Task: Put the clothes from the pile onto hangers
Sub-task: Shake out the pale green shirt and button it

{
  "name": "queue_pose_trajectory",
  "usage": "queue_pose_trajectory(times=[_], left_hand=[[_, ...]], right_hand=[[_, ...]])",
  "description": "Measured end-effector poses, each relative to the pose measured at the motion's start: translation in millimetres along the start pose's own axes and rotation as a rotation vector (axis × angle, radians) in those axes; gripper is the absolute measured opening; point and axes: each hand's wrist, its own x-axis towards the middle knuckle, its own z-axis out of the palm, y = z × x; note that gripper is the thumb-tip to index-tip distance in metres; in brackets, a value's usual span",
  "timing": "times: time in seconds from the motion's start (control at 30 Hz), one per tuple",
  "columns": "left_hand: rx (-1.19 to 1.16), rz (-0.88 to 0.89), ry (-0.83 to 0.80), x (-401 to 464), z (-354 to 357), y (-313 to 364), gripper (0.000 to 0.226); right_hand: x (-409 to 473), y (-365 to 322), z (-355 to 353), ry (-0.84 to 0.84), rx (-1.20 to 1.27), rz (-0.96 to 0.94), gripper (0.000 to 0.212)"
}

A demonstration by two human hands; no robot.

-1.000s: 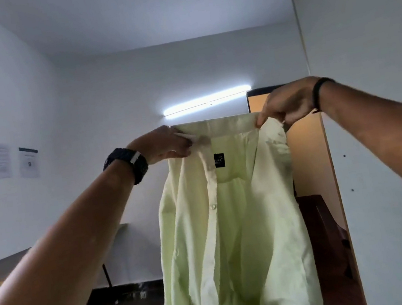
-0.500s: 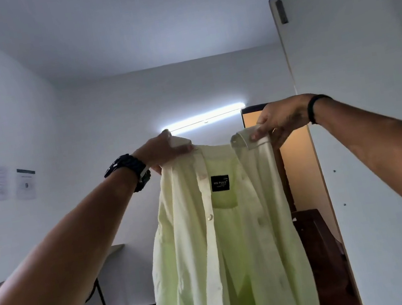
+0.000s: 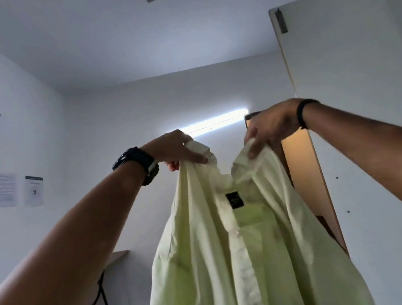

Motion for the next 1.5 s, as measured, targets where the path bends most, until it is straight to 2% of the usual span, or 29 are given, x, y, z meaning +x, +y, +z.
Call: queue_pose_trajectory(times=[0.03,0.07,0.1,0.17,0.2,0.23,0.33,0.37,0.4,0.43,0.5,0.6,0.63,0.73,0.77,0.83,0.87,0.93,0.97,1.07,1.13,1.23,1.33,1.4,1.5], left_hand=[[-0.019,-0.015,-0.009,-2,1,0,0.041],[-0.023,-0.032,-0.023,-5,2,-2,0.045],[-0.029,-0.049,-0.040,-7,2,-3,0.047],[-0.093,-0.074,-0.067,-10,3,-5,0.048],[-0.134,-0.081,-0.076,-12,4,-5,0.048],[-0.166,-0.087,-0.087,-13,5,-3,0.048],[-0.262,-0.130,-0.220,-18,11,-2,0.033],[-0.317,-0.150,-0.288,-19,12,-3,0.027],[-0.364,-0.159,-0.333,-19,14,-6,0.021],[-0.380,-0.160,-0.336,-17,17,-10,0.017],[-0.290,-0.135,-0.235,-8,29,-20,0.016],[0.004,-0.095,-0.040,5,58,-35,0.020],[0.036,-0.094,-0.007,7,66,-41,0.021],[-0.002,-0.090,0.054,8,81,-52,0.028],[-0.012,-0.076,0.063,9,82,-54,0.029],[-0.073,-0.040,0.057,10,80,-56,0.028],[-0.136,-0.030,0.046,10,78,-57,0.026],[-0.284,-0.027,0.054,5,72,-58,0.026],[-0.344,-0.023,0.064,1,66,-58,0.026],[-0.476,0.007,0.010,-14,40,-54,0.024],[-0.548,0.053,-0.018,-24,17,-44,0.025],[-0.778,0.131,0.164,-29,-22,-20,0.028],[-0.965,0.220,0.366,-31,-59,1,0.024],[-0.995,0.232,0.384,-32,-72,3,0.012],[-0.977,0.157,0.269,-27,-63,-13,0.006]], right_hand=[[-8,-3,2,-0.165,0.085,0.039,0.014],[-12,-4,5,-0.202,0.075,0.066,0.016],[-8,1,8,-0.138,-0.012,0.082,0.015],[2,11,14,0.166,-0.258,0.076,0.022],[5,15,18,0.260,-0.277,0.060,0.025],[9,19,20,0.247,-0.198,0.035,0.024],[3,18,26,-0.076,0.214,0.032,0.015],[5,20,28,-0.111,0.244,0.035,0.015],[11,24,32,-0.074,0.198,0.035,0.016],[16,28,36,0.033,0.096,0.042,0.019],[25,33,45,0.221,0.008,0.021,0.023],[32,35,53,0.092,0.239,-0.039,0.012],[36,35,56,0.102,0.259,-0.049,0.011],[50,36,66,0.354,0.031,-0.058,0.017],[51,35,70,0.314,0.069,-0.071,0.017],[53,35,73,0.129,0.181,-0.090,0.016],[52,36,73,0.122,0.171,-0.091,0.016],[49,35,68,0.216,0.116,-0.090,0.015],[45,34,64,0.194,0.169,-0.101,0.013],[28,26,45,-0.116,0.446,-0.196,0.019],[16,18,30,-0.184,0.528,-0.276,0.024],[9,3,0,-0.083,0.635,-0.444,0.038],[5,-14,-35,0.114,0.813,-0.553,0.027],[4,-23,-49,0.161,0.884,-0.584,0.028],[19,-24,-36,0.111,0.919,-0.550,0.031]])
